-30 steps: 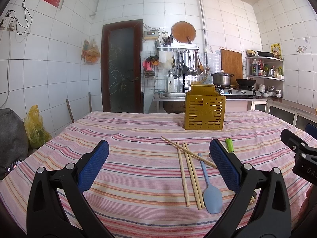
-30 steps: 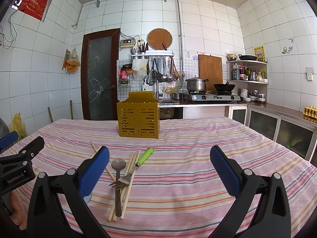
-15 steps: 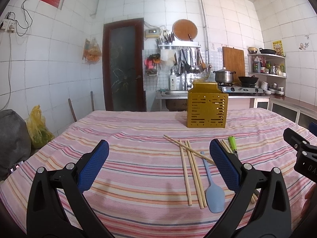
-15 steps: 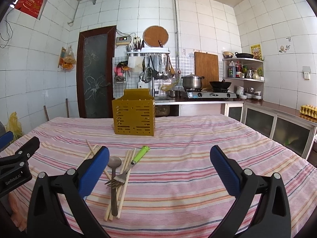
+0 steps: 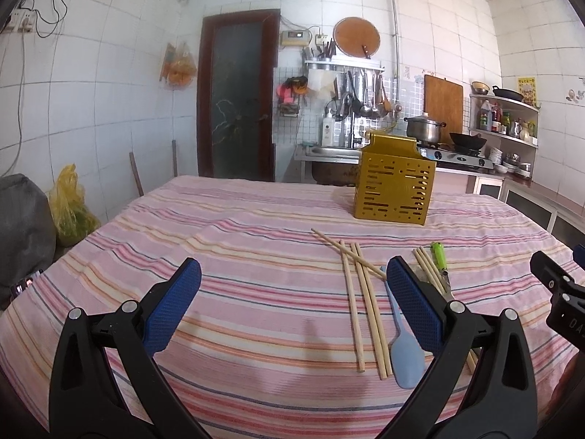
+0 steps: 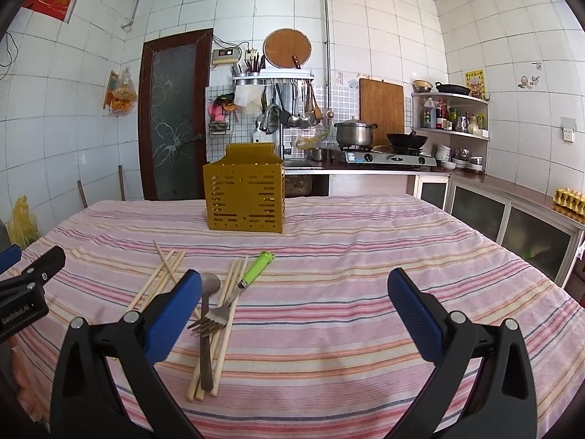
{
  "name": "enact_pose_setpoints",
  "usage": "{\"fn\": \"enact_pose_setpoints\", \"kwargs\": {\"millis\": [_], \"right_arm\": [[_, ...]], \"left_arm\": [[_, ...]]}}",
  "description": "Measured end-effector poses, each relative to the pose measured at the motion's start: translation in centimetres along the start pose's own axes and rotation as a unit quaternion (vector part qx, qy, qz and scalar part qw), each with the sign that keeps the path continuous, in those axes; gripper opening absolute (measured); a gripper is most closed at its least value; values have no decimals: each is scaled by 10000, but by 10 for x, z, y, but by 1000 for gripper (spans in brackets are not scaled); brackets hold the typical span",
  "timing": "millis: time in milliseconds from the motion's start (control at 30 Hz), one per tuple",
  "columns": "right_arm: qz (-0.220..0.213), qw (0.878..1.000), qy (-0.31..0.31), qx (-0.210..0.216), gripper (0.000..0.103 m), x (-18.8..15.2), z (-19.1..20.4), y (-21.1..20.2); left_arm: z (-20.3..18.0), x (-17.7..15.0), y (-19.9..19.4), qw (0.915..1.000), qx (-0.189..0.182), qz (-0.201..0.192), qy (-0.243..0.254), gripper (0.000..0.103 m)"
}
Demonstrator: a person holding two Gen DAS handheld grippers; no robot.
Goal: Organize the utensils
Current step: 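Grasp a wooden chopstick with the left tool while the right tool grasps the green frog-handled fork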
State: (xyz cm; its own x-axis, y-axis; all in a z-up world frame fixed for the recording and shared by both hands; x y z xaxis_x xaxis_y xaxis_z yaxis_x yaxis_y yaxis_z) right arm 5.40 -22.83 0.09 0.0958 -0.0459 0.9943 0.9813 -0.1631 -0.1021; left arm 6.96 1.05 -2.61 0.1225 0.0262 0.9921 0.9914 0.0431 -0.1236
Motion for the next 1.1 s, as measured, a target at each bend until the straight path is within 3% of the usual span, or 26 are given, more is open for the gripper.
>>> {"fn": "enact_pose_setpoints", "kwargs": {"millis": [433, 600, 833, 933, 1100], "right_arm": [[310, 9992, -219, -125, 99, 0, 9, 13], [570, 9983, 77, -15, 99, 9, 9, 34], [793, 9967, 43, -161, 99, 23, 7, 77], [1303, 9911, 268, -101, 99, 19, 5, 106], [1732, 9843, 173, -283, 99, 22, 7, 152]], "left_arm": [[-2, 6, 20, 9987, -161, 468, 139, 98], [8, 24, 41, 9982, -91, 542, 226, 98], [26, 34, 104, 9932, -8, 1150, 203, 98], [26, 32, 132, 9896, -16, 1423, 192, 98], [10, 31, 174, 9831, -112, 1812, 239, 98]]}}
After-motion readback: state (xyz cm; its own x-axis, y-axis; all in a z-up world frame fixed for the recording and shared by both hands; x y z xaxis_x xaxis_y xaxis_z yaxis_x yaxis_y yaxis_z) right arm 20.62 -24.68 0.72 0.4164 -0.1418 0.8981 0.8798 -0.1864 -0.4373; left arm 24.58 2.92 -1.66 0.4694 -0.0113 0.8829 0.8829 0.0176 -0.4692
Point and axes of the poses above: each gripper's, at about its wrist camera, not at the fingertips, and y roughly the way its jaws point, z to its left, x to its top, the point moved 5 cm from there along y, roughly the way its jaws point, and after that the axes turned 12 degrees about -z, right-handed, at the moved point
